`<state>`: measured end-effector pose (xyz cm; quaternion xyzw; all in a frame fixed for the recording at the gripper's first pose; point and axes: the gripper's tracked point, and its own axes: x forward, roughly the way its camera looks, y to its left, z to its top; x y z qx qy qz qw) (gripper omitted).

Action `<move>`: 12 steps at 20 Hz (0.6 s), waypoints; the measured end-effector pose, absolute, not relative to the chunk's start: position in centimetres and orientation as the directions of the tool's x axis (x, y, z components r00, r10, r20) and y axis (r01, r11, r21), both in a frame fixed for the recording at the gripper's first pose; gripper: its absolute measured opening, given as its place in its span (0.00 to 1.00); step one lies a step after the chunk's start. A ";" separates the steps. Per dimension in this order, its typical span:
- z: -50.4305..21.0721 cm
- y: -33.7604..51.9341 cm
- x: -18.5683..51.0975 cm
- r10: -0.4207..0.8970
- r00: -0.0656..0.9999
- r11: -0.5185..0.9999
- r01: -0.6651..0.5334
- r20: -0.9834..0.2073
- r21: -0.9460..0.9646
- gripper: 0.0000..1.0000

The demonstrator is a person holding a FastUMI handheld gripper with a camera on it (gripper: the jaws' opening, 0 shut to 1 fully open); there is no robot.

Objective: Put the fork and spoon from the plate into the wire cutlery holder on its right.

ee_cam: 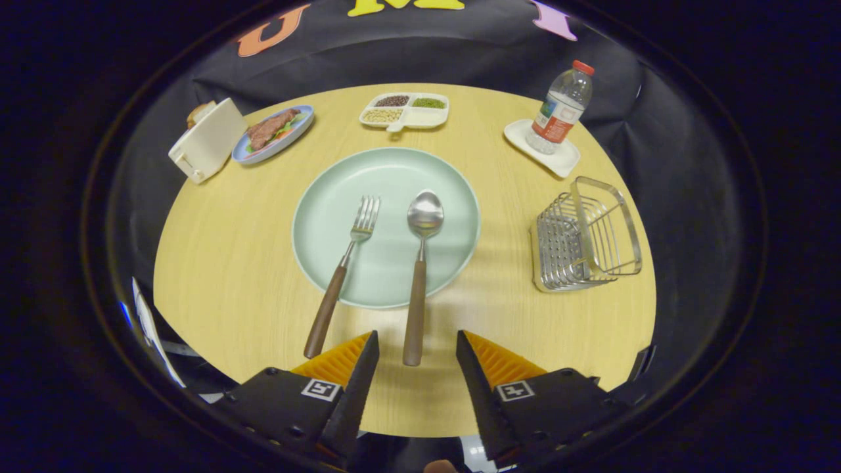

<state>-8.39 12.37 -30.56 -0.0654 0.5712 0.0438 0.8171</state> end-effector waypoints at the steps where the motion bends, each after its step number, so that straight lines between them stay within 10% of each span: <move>1: -30.9 12.4 -8.4 -0.001 0.333 0.988 -0.146 -0.943 -0.052 0.68; 12: -32.7 12.6 -8.2 0.017 0.233 0.985 -0.169 -0.972 -0.023 0.08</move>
